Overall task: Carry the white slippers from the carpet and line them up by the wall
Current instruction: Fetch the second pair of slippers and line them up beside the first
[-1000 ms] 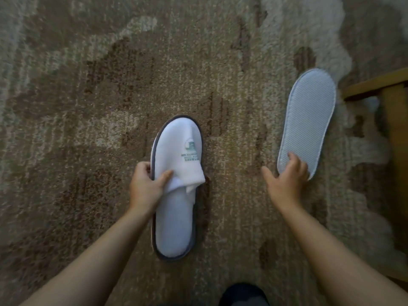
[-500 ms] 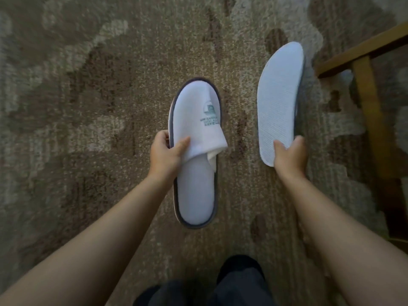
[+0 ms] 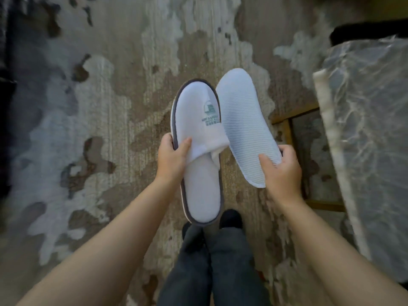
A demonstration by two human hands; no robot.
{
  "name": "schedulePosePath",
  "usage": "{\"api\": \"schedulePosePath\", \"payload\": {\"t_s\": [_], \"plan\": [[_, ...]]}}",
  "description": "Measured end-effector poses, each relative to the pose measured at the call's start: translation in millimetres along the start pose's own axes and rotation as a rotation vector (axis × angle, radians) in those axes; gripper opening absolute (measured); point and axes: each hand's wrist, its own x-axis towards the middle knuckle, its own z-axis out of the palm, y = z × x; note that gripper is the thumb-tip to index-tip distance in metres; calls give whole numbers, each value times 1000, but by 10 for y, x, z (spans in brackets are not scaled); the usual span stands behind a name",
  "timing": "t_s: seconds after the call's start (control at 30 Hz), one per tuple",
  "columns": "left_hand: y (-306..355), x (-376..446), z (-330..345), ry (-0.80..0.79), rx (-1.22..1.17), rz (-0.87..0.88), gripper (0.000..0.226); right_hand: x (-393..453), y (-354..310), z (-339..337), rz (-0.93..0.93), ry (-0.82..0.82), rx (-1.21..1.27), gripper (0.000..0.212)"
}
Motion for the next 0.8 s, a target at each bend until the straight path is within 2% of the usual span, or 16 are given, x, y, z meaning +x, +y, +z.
{"api": "schedulePosePath", "payload": {"t_s": [0.17,0.43,0.6,0.7,0.8], "plan": [[1142,-461,-24,-78,-55,112,18,-281,-845,-738,-87,94,21,16],[2012,-936,364,-411,-78,222,14,-869,-1244,-1458,15,522,105,15],[2222,-1424,659,-810,81,342,9,-1702,-1359,-1625,191,956,120,17],[2205,-1976,714,-1046,212,465,8,-2405,-1360,-1557,313,1195,155,19],[2018,-2659,661,-1288,278,499,10,-3214,-1355,-1443,435,1408,188,18]]}}
